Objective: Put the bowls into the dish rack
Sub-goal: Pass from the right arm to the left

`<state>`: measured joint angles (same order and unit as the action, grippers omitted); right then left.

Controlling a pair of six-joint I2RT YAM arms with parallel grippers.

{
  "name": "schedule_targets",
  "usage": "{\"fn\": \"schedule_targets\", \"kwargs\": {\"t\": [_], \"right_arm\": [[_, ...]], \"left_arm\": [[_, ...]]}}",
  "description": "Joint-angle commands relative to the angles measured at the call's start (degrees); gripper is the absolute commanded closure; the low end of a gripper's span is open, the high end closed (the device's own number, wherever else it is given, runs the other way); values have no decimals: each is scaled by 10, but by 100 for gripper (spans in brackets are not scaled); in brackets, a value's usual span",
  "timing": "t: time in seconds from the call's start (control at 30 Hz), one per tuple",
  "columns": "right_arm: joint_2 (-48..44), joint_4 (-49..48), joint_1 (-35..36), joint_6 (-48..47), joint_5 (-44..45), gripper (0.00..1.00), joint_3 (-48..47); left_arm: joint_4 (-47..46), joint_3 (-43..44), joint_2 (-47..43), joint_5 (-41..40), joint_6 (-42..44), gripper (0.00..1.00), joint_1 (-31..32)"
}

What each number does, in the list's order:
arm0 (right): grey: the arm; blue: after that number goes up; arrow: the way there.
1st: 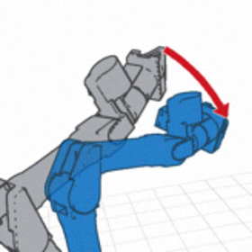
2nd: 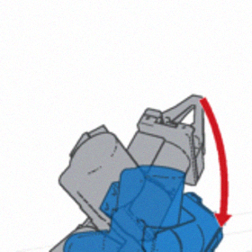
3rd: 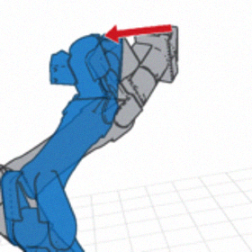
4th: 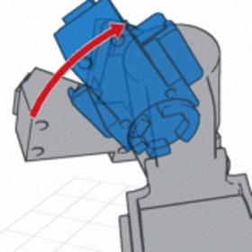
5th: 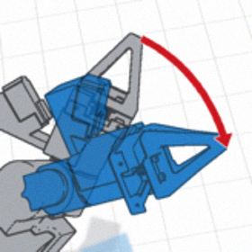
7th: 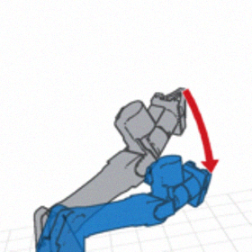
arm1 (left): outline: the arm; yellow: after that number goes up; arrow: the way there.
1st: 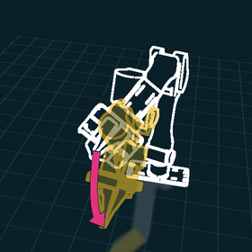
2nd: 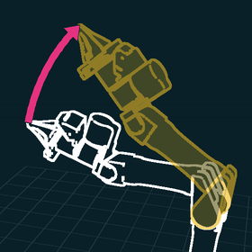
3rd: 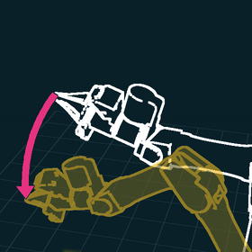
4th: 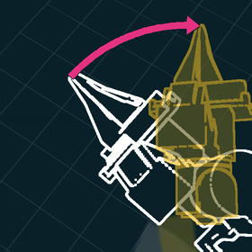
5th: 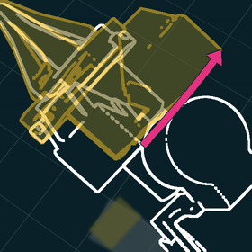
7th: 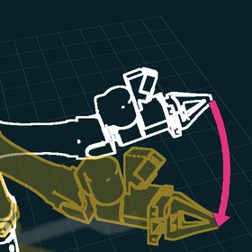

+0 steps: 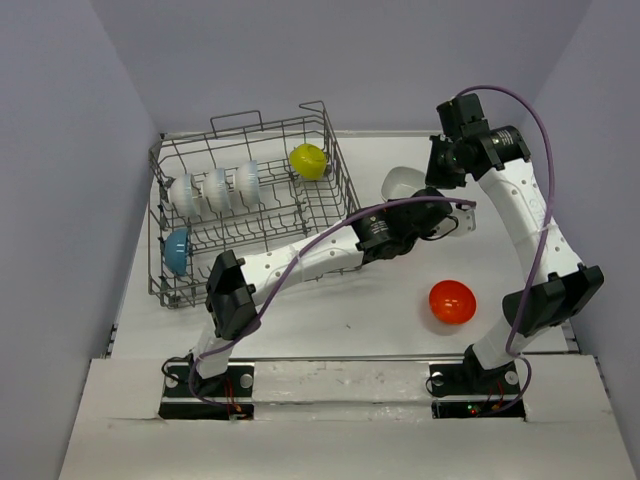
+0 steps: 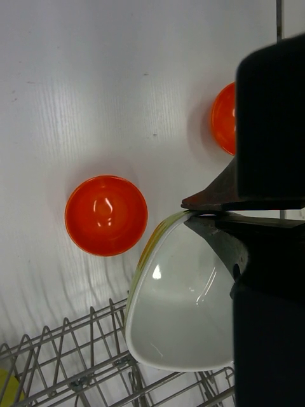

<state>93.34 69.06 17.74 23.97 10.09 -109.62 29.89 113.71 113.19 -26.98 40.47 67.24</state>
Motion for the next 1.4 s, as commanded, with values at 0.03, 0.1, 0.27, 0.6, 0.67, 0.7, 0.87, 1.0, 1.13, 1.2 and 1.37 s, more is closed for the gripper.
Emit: {"fn": "schedule_targets", "kwargs": {"t": [0.03, 0.1, 0.27, 0.6, 0.67, 0.7, 0.87, 1.0, 1.13, 1.2, 1.37], "right_arm": [[-22, -10, 0, 0, 13, 99, 7], [-23, -12, 0, 1, 12, 99, 7], [-30, -18, 0, 1, 10, 99, 8], [-73, -51, 0, 2, -13, 97, 12], [-80, -54, 0, 3, -16, 92, 12], [-83, -56, 0, 2, -17, 87, 10], [-102, -73, 0, 3, -22, 77, 10], [-116, -87, 0, 6, -19, 66, 13], [-132, -102, 0, 7, -5, 50, 13], [-138, -106, 0, 8, 1, 42, 13], [-149, -121, 0, 8, 8, 41, 21]], "left_arm": [[5, 20, -61, -16, 14, 80, 3], [11, 23, -60, -11, 11, 88, 3], [33, 45, -53, -3, 7, 100, 3], [56, 78, -46, 3, -6, 100, 4], [53, 80, -46, 2, -7, 100, 6], [54, 82, -46, 2, -8, 100, 7], [66, 105, -27, -9, -8, 100, 15], [76, 138, -5, -18, -8, 100, 22], [77, 150, 8, -19, -9, 100, 25], [76, 153, 13, -15, -11, 100, 25], [71, 154, 25, -12, -8, 100, 25]]}}
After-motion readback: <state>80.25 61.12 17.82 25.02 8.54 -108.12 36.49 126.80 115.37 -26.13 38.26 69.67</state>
